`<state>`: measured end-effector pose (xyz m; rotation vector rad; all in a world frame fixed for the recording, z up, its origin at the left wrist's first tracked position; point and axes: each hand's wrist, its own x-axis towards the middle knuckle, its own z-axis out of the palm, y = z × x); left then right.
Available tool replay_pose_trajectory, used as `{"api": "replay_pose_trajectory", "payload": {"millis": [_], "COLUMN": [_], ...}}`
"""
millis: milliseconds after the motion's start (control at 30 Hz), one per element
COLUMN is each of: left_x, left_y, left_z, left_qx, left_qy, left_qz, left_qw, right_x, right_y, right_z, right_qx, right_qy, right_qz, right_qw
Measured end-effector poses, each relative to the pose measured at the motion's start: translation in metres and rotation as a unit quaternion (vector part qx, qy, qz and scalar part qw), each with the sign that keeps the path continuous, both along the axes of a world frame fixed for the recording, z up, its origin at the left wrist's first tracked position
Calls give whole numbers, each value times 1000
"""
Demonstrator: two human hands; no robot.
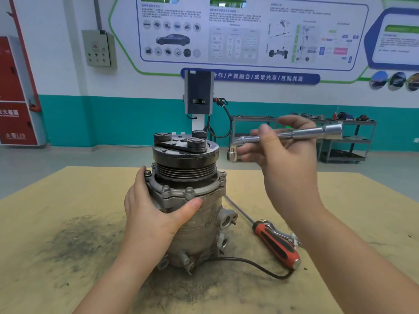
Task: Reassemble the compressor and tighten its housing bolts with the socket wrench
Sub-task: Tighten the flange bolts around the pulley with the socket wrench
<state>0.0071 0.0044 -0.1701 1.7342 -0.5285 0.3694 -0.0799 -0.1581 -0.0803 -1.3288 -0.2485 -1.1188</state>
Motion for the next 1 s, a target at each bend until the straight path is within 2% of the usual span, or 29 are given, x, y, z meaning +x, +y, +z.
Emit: {"api": "replay_pose_trajectory", "payload": {"millis": [100, 200, 367, 633, 767, 867, 1000], "left_x": [-2, -4, -4, -3, -4, -4, -5], "left_y": [0, 1, 1, 0, 0, 0, 0], "left_z": [3, 4, 4, 3, 4, 4, 5], "left_qx": [14, 18, 16, 18, 13, 13, 13], "left_qy": [4, 9, 14, 8, 8, 8, 8], "left_qz": [6, 9, 8, 18, 17, 14, 16], "left_qw": [1000, 1000, 1000, 1000, 1000, 1000, 1000], "right_x": [5, 11, 15, 14, 15, 18, 19], "right_y": [-11, -15, -21, -25, -31, -32, -28], "right_z": [0, -6, -9, -7, -8, -10, -10], "right_qx": [158, 220, 240, 243, 285, 314, 311], "right_qy": [52, 86, 139, 164, 216, 210, 166], "right_qz": [115, 158, 201, 220, 252, 260, 244], "right_qw": [979, 959, 939, 931, 899, 889, 903]}}
